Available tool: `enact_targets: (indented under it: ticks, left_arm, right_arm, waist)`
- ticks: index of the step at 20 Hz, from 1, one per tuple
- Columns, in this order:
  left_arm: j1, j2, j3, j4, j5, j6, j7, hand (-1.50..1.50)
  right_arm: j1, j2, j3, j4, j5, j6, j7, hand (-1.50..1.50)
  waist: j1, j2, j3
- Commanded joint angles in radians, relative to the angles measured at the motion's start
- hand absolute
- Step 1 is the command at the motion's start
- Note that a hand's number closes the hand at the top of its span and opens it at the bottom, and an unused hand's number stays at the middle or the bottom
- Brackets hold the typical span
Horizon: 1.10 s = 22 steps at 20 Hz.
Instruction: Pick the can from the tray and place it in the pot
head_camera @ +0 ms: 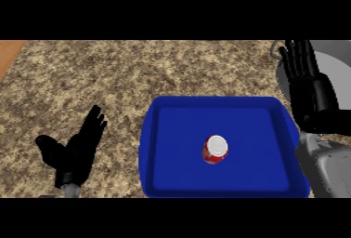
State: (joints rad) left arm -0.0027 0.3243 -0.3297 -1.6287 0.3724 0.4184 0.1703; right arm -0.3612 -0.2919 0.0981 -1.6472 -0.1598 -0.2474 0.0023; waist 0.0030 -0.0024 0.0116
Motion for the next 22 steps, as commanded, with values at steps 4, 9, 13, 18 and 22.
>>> enact_targets:
  ticks: [4,9,13,18,22]
  left_arm:
    - [-0.059,0.112,0.138,-0.04,-0.058,-0.007,-0.068,0.0]
    - [-0.128,0.121,0.171,-0.022,-0.056,0.002,-0.048,0.0]
    - [-0.139,0.117,0.18,-0.044,-0.053,-0.024,-0.003,0.0]
    - [-0.164,0.122,0.224,-0.048,-0.07,-0.063,0.022,0.0]
    - [-0.212,0.12,0.235,0.014,-0.065,-0.068,0.013,0.0]
  right_arm:
    - [0.152,-0.054,-0.103,0.007,0.057,-0.068,-0.026,1.5]
    - [0.299,-0.123,-0.074,0.117,0.347,-0.256,0.005,-1.5]
    - [0.461,0.036,0.027,-0.033,0.386,-0.341,-0.217,-1.5]
    - [0.479,-0.042,0.058,-0.243,0.476,-0.267,-0.041,-1.5]
    - [0.546,-0.163,0.127,-0.435,0.519,-0.109,0.228,-1.5]
  waist:
    - [-0.015,-0.001,-0.011]
    - [-0.035,0.003,-0.012]
    - [-0.014,0.0,-0.011]
    - [-0.005,0.0,-0.012]
    - [-0.018,-0.001,-0.015]
